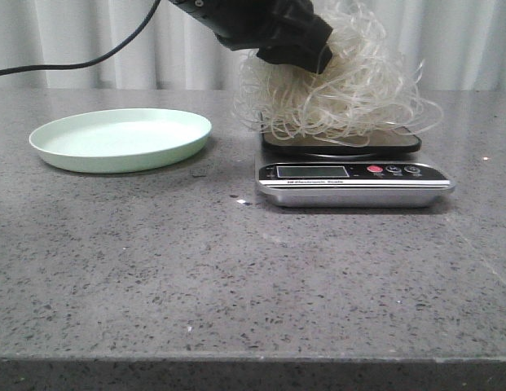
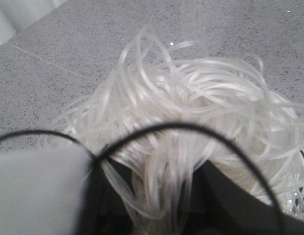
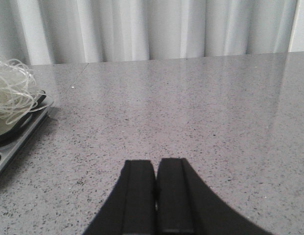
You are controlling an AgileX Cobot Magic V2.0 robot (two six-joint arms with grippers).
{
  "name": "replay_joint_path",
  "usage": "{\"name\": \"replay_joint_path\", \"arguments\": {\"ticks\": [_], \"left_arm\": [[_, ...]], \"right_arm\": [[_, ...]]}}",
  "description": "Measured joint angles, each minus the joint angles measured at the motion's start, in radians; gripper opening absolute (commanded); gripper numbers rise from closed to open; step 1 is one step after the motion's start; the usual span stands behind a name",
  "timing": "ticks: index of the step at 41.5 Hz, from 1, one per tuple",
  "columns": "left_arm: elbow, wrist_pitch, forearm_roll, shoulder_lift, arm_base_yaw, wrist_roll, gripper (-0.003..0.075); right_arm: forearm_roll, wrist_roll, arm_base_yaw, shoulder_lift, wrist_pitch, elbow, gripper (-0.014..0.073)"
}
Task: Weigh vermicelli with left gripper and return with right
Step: 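Carry the vermicelli with the left gripper over the scale and lower it, then open the left gripper and withdraw it from the scale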
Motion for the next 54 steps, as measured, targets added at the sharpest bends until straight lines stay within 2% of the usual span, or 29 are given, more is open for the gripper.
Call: {"name": "replay_joint_path", "arguments": {"ticks": [7, 10, 19, 23, 35, 43, 54], "left_arm": [[0.0, -0.002, 0.0, 0.0, 0.0, 0.0, 0.0178], [0.0, 0.0, 0.0, 0.0, 0.0, 0.0, 0.0225], [0.0, 0.033, 0.0, 0.0, 0.0, 0.0, 0.0433], [0.0, 0.045, 0.0, 0.0, 0.0, 0.0, 0.0477], [0.0, 0.122, 0.0, 0.0, 0.0, -0.002, 0.0482], [-0.002, 0.17, 0.0, -0.004, 0.0, -0.055, 0.0482], [-0.004, 0.234, 0.049, -0.042, 0.056, -0.078, 0.0482]], "right_arm": [[0.0, 0.0, 0.0, 0.0, 0.0, 0.0, 0.0151], [0.0, 0.0, 0.0, 0.0, 0.0, 0.0, 0.0151], [0.0, 0.0, 0.0, 0.0, 0.0, 0.0, 0.0151], [0.0, 0.0, 0.0, 0.0, 0.0, 0.0, 0.0151], [0.0, 0.0, 0.0, 0.0, 0.0, 0.0, 0.0151], [0.0, 0.0, 0.0, 0.0, 0.0, 0.0, 0.0151], [0.0, 0.0, 0.0, 0.0, 0.0, 0.0, 0.0151]]}}
